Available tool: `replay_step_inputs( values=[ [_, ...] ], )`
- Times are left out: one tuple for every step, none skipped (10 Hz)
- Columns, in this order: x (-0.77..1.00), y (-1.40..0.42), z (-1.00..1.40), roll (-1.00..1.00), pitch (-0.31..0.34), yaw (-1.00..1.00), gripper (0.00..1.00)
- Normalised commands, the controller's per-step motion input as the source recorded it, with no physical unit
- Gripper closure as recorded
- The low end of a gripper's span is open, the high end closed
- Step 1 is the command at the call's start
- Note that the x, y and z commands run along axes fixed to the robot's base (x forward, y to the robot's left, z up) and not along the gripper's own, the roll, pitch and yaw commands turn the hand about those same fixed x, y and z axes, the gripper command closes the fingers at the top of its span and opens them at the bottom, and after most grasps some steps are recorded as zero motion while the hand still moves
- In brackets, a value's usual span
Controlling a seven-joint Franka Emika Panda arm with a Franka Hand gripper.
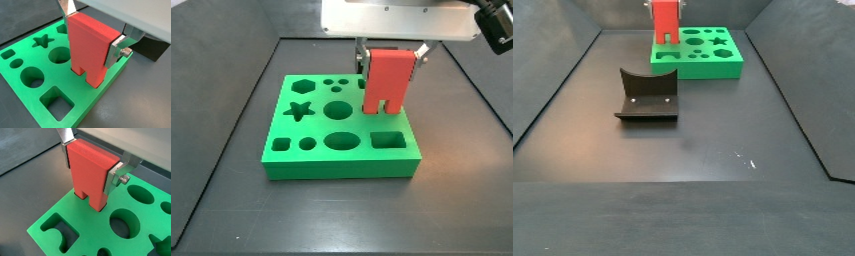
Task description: Insert the double-square object.
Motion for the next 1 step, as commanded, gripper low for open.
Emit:
replay_step_inputs(
  values=[
    [0.00,0.00,0.00,0.00,-0.026,0.00,1.00]
  ],
)
